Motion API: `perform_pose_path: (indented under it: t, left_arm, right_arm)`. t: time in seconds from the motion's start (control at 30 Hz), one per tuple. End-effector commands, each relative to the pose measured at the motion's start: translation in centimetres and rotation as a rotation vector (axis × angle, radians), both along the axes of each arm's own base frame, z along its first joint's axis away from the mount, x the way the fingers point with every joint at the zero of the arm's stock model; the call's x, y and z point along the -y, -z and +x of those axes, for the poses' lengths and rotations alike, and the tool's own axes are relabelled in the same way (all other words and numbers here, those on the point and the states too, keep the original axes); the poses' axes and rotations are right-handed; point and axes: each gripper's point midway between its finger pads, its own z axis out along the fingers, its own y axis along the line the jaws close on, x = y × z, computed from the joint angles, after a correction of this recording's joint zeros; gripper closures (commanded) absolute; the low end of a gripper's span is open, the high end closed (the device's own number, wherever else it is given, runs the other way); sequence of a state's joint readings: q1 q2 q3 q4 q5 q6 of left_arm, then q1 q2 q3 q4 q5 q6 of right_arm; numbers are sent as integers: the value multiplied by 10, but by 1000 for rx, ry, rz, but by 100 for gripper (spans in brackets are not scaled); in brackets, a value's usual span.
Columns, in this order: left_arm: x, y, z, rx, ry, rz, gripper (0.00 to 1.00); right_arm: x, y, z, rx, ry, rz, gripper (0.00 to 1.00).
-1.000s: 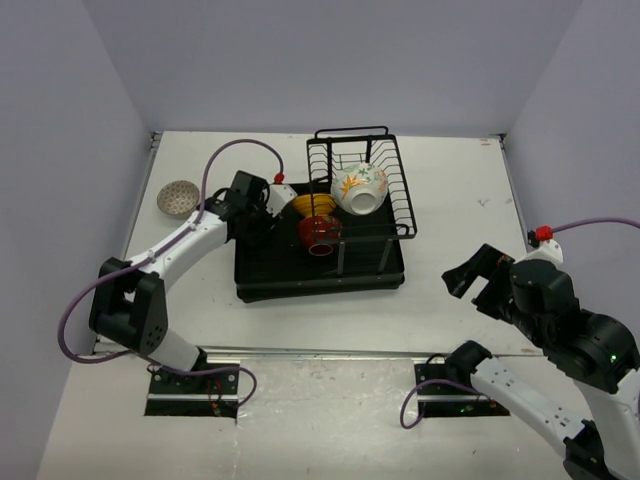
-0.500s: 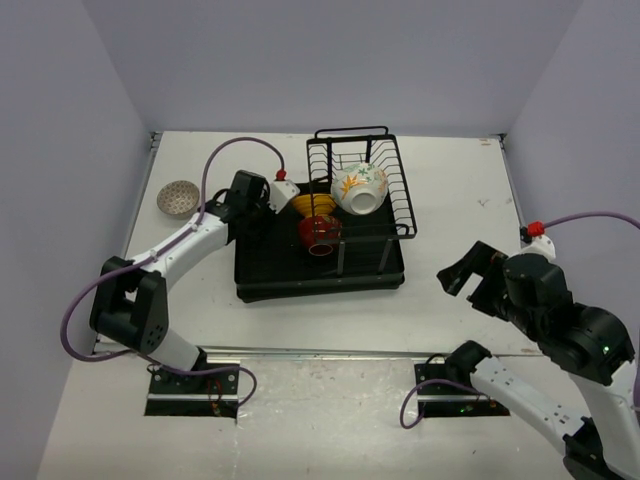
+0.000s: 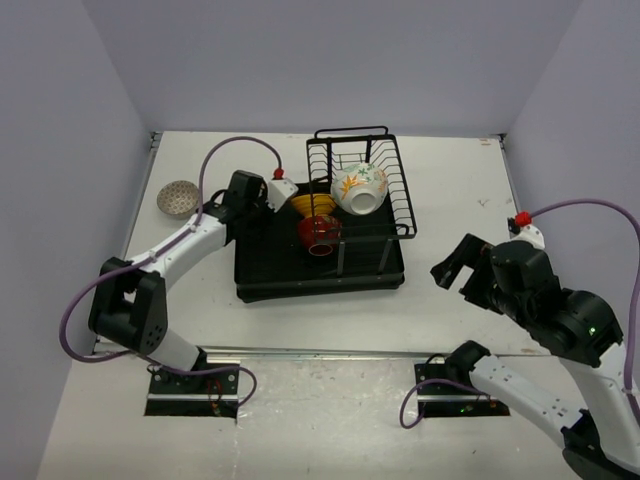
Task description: Unload the bowls from the dish rack
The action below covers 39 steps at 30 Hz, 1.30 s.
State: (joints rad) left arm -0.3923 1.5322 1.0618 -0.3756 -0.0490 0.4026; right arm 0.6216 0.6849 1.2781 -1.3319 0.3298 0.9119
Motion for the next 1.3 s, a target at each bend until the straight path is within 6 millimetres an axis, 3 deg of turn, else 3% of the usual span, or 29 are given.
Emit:
perform_pose_path:
  t: [0.0,0.3,0.4,0.5,0.63,0.73,0.77,0.87,1.03,1.27]
  left_arm:
    - [-15,-59,19,168,-78,-34,100]
    - [-6,-158,26,286,-61,-134,100]
    - [0,-175,21,281,-48,-176,100]
    - [-3,-177,18,269,-65,-183,100]
    - [-28,-157,16,243,-118,-147,100]
    - [-63,-141,17,223,-180,-91,100]
    - [-83,-126,15,193,-226,-57,100]
    - [-117,-96,3,120,-280,26,100]
    - [-149,-67,-18,35,-322,119,100]
    - [-183,-10,-53,-228,-399,174,100]
  right_arm:
    - [0,-13,8,44,5,-3,1]
    - [-8,-20,18,65,-28,-22,1]
    - [-9,-22,20,72,-34,-27,1]
    - [-9,-23,21,73,-39,-30,1]
    - [-10,-24,19,69,-47,-30,1]
    - [-9,-25,18,70,-50,-27,1]
    - [-10,-25,17,69,-54,-22,1]
    - [-12,-23,16,67,-61,-16,1]
    - [-13,-19,16,65,-75,-22,1]
    - [-17,-14,15,58,-96,-14,1]
